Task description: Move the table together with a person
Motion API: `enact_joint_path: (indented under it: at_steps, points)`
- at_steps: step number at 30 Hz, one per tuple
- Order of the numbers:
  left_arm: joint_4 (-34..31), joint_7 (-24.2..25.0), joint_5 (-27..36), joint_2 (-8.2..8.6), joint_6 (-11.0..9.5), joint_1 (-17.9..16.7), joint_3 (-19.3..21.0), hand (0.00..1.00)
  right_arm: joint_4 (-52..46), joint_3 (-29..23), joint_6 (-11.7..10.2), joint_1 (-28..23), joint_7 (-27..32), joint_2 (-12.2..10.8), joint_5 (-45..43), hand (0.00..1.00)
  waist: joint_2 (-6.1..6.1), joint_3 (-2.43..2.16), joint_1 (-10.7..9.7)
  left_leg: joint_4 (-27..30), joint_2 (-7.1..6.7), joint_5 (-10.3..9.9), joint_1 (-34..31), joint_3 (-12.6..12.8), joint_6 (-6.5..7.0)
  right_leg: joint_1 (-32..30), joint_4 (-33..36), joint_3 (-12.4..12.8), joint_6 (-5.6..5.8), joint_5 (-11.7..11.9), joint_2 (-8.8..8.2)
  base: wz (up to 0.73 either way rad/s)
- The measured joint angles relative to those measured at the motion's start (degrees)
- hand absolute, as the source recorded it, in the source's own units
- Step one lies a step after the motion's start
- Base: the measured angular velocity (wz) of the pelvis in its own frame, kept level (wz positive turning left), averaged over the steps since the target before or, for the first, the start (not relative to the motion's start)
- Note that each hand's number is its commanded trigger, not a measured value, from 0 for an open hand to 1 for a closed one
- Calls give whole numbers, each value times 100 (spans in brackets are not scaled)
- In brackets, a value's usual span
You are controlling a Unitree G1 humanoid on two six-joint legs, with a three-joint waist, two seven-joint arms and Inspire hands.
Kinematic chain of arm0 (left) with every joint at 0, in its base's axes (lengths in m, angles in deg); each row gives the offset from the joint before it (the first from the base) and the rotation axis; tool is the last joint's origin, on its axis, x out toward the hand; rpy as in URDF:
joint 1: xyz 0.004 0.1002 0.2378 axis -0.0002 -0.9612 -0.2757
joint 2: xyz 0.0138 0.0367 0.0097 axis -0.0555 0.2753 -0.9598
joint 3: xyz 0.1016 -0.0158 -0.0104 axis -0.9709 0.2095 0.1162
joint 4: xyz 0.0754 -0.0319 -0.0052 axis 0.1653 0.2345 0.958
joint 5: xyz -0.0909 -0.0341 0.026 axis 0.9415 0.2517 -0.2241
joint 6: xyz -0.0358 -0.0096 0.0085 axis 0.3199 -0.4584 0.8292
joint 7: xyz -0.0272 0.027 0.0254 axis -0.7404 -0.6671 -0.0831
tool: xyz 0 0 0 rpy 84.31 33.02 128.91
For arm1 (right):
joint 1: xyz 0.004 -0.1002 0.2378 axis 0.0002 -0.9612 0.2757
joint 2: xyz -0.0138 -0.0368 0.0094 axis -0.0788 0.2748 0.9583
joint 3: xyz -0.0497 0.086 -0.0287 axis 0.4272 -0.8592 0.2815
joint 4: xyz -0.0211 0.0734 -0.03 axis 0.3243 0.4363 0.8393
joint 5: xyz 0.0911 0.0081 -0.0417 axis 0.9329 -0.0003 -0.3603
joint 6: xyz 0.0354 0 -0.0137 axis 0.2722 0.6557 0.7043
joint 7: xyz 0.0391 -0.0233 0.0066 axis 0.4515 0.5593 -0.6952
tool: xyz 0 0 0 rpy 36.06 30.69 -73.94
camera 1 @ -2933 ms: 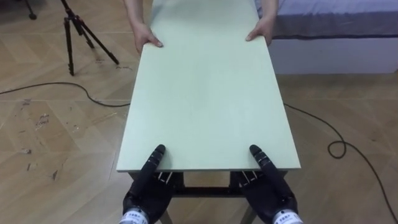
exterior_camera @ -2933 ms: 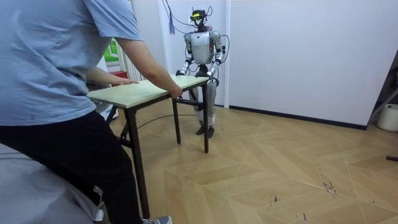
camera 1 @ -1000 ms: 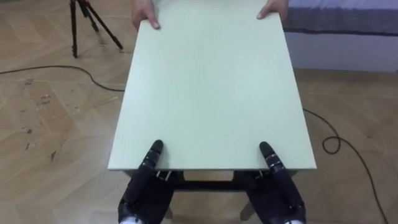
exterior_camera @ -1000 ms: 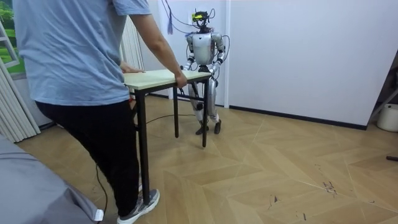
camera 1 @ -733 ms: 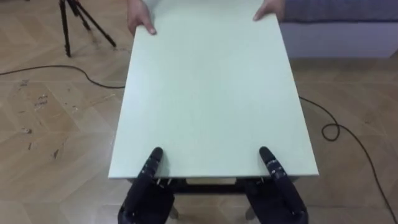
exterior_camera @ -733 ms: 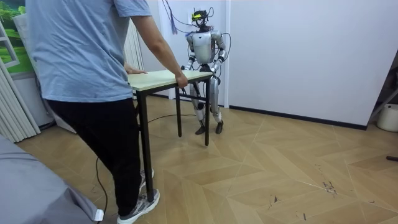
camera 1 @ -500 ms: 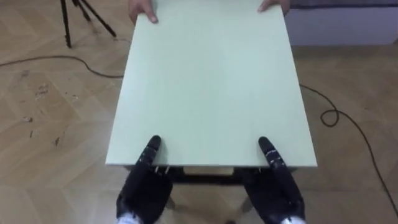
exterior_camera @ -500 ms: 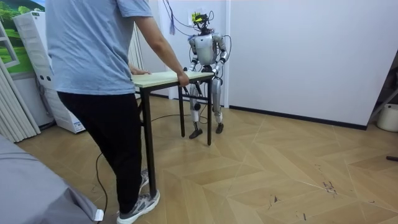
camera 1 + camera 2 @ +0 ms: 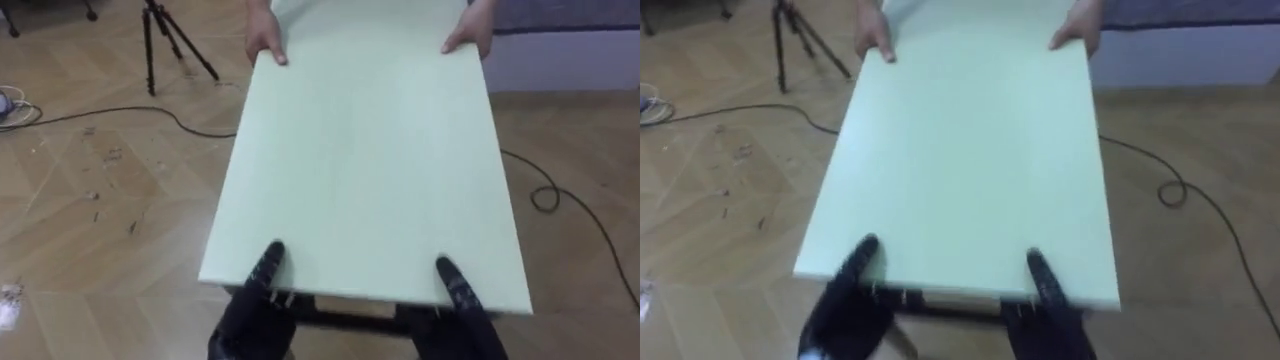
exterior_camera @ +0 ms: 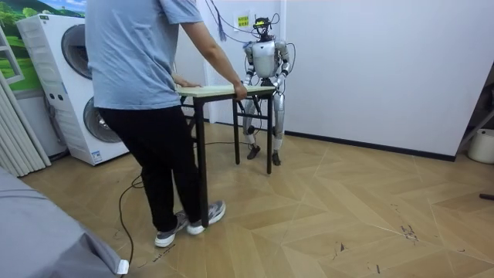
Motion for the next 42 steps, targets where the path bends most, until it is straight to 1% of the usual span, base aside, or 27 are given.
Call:
enact_joint_path:
  at_steps: [1, 2, 4, 5, 6, 7, 9, 11, 13, 15, 18, 21, 24, 25, 28, 29, 30, 31, 32, 33, 36, 37, 38, 39, 40, 41, 42]
  points:
    - [-17, 0, 1, 4, -1, -10, -2, 100, -5, 21, -13, 24, 7, 34, 16, 100, 34, -24, 52, -32, -130, 18, -88, -192, 2, -63, -175, 28, 83, 41, 74, -91]
    - [-100, 7, 59, 37, -61, -99, 27, 100, -19, 64, 10, 170, 68, 104, 25, 100, 278, -176, 244, -196, -282, 156, -429, -727, 218, -113, -525, 171, 358, 117, 338, -104]
    - [-216, 79, 152, -29, -133, -223, 150, 100, -71, 212, 15, 243, 215, 38, 9, 100, 13, -156, 142, -258, -499, 324, -469, -858, 294, 110, 462, 0, 166, -9, -111, -38]
    - [-238, 78, 30, -33, -133, -192, 161, 100, -107, 213, 15, 158, 216, 1, 36, 100, -206, -132, 163, -257, -667, 355, -484, -885, 347, 481, 893, -92, 114, 69, -389, 27]
    - [-322, 78, -7, -73, -130, -191, 160, 100, -119, 213, 13, 150, 216, -18, 82, 100, -342, -136, 212, -180, -738, 377, -595, -861, 389, 784, 1004, -67, 35, 398, -442, 13]
    - [-389, 78, -5, -99, -128, -192, 148, 100, -160, 208, 1, 151, 216, -11, 102, 100, -361, -132, 244, -121, -739, 383, -695, -830, 398, 907, 912, -60, 18, 514, -421, -20]
    - [-496, 77, -12, -44, -141, -167, 109, 100, -271, 194, -106, 218, 211, 55, 93, 100, -230, -17, 327, -144, -659, 565, -885, -800, 418, 959, 483, -32, 63, 401, -223, -19]
    - [-497, 73, -120, -18, -185, -167, 112, 100, -285, 194, -110, 179, 212, 36, 56, 100, -239, -5, 331, -231, -686, 631, -913, -782, 462, 942, 423, -6, 84, 357, -232, 0]
    - [-516, 73, -143, -44, -202, -136, 141, 100, -289, 194, -109, 180, 212, -35, 45, 100, -289, 4, 390, -198, -690, 637, -1067, -735, 474, 940, 224, 13, 156, 99, -231, -7]
    - [-631, 81, -161, -131, -209, -51, 168, 100, -338, 194, -101, 248, 201, -74, 79, 100, -411, -9, 437, -114, -694, 781, -1468, -597, 613, 946, -247, 83, 266, -454, -210, -2]
    - [-633, 81, -123, -192, -219, 132, 137, 100, -328, 188, -99, 419, 200, -64, 138, 100, -494, -3, 507, 81, -649, 888, -1877, -508, 682, 1161, -1172, 80, 248, -1081, -122, -5]
    - [-628, 56, -123, -202, -243, 281, 187, 100, -269, 188, -68, 646, 264, -94, 162, 100, -509, 4, 594, 112, -458, 1059, -2161, -449, 672, 1194, -1728, -68, 225, -1276, 53, -19]
    - [-596, 20, -135, -256, -253, 347, 258, 100, -108, 187, 29, 773, 312, -244, 237, 100, -463, 10, 744, -16, 7, 1440, -2317, -572, 435, 1217, -2103, -395, 71, -1167, 534, -17]
    - [-591, 20, -135, -269, -255, 334, 256, 100, -92, 193, 47, 759, 312, -245, 244, 100, -448, 15, 783, -75, 62, 1523, -2300, -609, 357, 1198, -2167, -415, 20, -1118, 613, -14]
    - [-558, 12, -108, -343, -258, 276, 195, 100, -51, 199, 74, 664, 306, -247, 251, 100, -395, 2, 1003, -845, 213, 2175, -2019, -637, -329, 1067, -2323, -373, -415, -864, 949, -14]
    - [-553, 13, -142, -356, -260, 280, 179, 100, -56, 197, 65, 650, 287, -232, 235, 100, -310, 11, 1058, -1540, 221, 2672, -1791, -709, -782, 1031, -2500, -362, -679, -708, 1153, 5]
    - [-555, 22, -143, -351, -280, 295, 144, 100, -85, 167, 62, 629, 256, -221, 233, 100, -224, 1, 1075, -1885, 249, 3060, -1714, -865, -998, 931, -2622, -424, -837, -531, 1247, 4]
    - [-552, 23, -144, -342, -303, 287, 137, 100, -79, 158, 62, 631, 256, -237, 215, 100, -217, 11, 1083, -1640, 281, 2931, -1772, -957, -810, 885, -2580, -495, -784, -496, 1219, -34]
    - [-536, 50, -102, -334, -371, 173, 142, 100, -15, 175, 78, 654, 256, -246, 162, 100, -219, 28, 1200, -727, 355, 2430, -1844, -1111, -251, 867, -2471, -746, -806, -467, 1067, -87]
    - [-538, 102, 24, -333, -436, -30, 167, 100, 4, 213, 104, 658, 256, -230, 74, 100, -182, 22, 1322, 340, 409, 1650, -1869, -1211, -267, 906, -2478, -928, -763, -372, 922, -99]
    - [-540, 281, 217, -327, -508, -428, 222, 100, 7, 366, 144, 656, 259, -175, -135, 100, -38, 9, 1215, 2115, 406, 347, -1412, -1479, -416, 1066, -2561, -1584, -552, -158, 726, -52]
    - [-543, 294, 214, -321, -512, -449, 227, 100, 7, 376, 144, 656, 259, -163, -134, 100, 18, 15, 1155, 2277, 399, 162, -1308, -1549, -443, 1063, -2522, -1683, -553, -160, 763, 13]
    - [-543, 288, 209, -300, -503, -440, 238, 100, 9, 361, 141, 661, 259, -167, -145, 100, 164, 74, 1073, 2220, 389, -67, -1197, -1714, -589, 978, -2270, -1811, -577, -292, 856, 39]
    - [-541, 216, 140, -303, -478, -416, 190, 100, 23, 332, 129, 611, 263, -202, -274, 100, 164, 54, 1052, 1557, 197, -261, -1044, -1988, -879, 716, -2089, -1338, -848, -456, 1128, 45]
    - [-558, 179, 108, -384, -457, -396, 183, 100, 19, 324, 118, 548, 262, -284, -292, 100, 27, -65, 1041, 931, -14, -320, -912, -2155, -1020, 516, -2274, -982, -1036, -451, 1335, 79]
    - [-567, 162, 134, -449, -410, -252, 156, 100, -162, 249, 97, 453, 241, -261, -288, 100, -171, -125, 838, 1042, -261, -176, -942, -2291, -1155, 154, -2458, -352, -1209, -157, 1434, 89]
    - [-567, 163, 172, -274, -371, -274, 59, 100, -345, 195, 80, 391, 241, -19, -199, 100, 183, -91, 735, 2173, 42, -239, -705, -2014, -918, 151, -2356, -544, -1234, -67, 1467, 75]
